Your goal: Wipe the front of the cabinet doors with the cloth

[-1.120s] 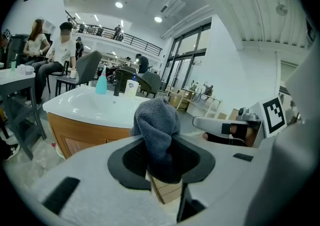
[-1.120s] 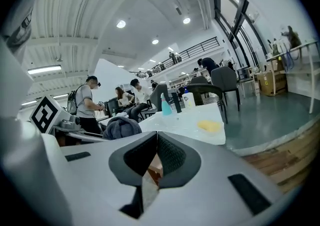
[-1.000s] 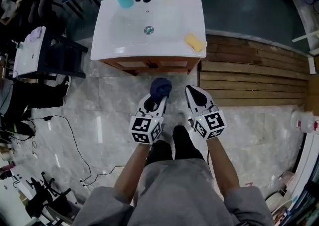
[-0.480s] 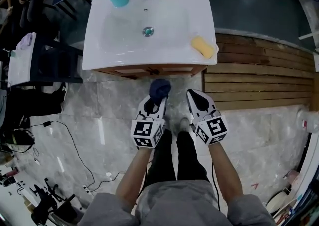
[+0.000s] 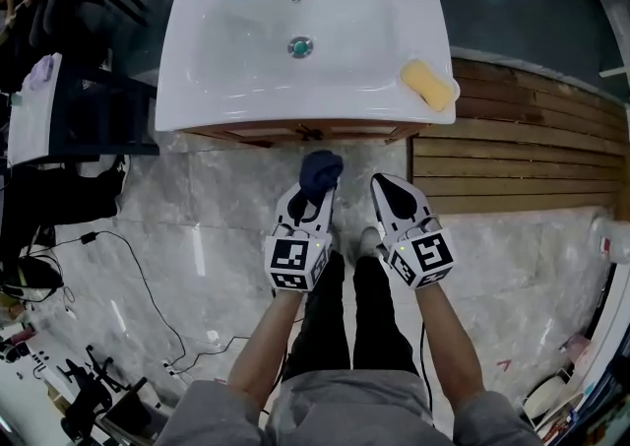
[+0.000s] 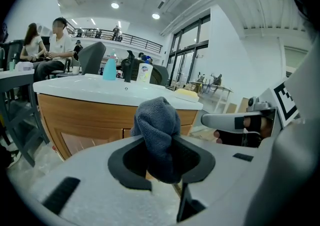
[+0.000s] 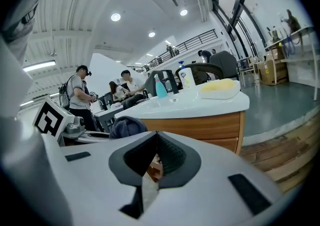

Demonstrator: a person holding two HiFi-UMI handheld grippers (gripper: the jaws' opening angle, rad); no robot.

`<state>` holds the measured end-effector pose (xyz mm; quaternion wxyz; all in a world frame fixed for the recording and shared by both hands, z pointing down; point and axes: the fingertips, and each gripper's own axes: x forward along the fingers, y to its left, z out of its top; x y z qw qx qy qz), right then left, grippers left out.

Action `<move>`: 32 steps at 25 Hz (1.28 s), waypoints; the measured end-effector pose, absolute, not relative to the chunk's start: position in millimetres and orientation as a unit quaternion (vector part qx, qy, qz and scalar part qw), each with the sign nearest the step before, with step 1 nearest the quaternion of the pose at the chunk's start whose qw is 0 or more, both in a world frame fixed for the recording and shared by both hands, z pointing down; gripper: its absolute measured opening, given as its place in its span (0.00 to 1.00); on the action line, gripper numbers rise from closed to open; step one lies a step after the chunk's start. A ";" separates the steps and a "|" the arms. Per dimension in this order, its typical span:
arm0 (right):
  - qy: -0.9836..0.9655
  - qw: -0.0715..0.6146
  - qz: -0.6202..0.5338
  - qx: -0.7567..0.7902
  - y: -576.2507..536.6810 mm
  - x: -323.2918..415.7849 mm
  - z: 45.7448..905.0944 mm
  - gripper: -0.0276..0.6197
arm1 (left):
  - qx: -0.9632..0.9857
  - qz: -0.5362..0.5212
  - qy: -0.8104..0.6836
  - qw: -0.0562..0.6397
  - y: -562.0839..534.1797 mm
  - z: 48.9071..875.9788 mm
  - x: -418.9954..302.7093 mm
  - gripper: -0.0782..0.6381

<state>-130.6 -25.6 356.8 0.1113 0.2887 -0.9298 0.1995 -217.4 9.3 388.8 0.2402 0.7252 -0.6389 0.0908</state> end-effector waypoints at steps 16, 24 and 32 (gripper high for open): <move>-0.927 0.113 0.212 0.289 -22.8 -146.0 416.3 0.06 | 0.706 0.117 -0.667 0.209 -25.6 470.9 -248.8 0.26; -0.926 0.116 0.213 0.290 -17.8 -142.7 440.6 0.06 | 0.696 0.113 -0.682 0.193 -36.5 493.9 -259.0 0.26; -0.924 0.106 0.215 0.297 -22.7 -148.1 445.6 0.06 | 0.700 0.132 -0.678 0.179 -50.4 502.5 -261.9 0.26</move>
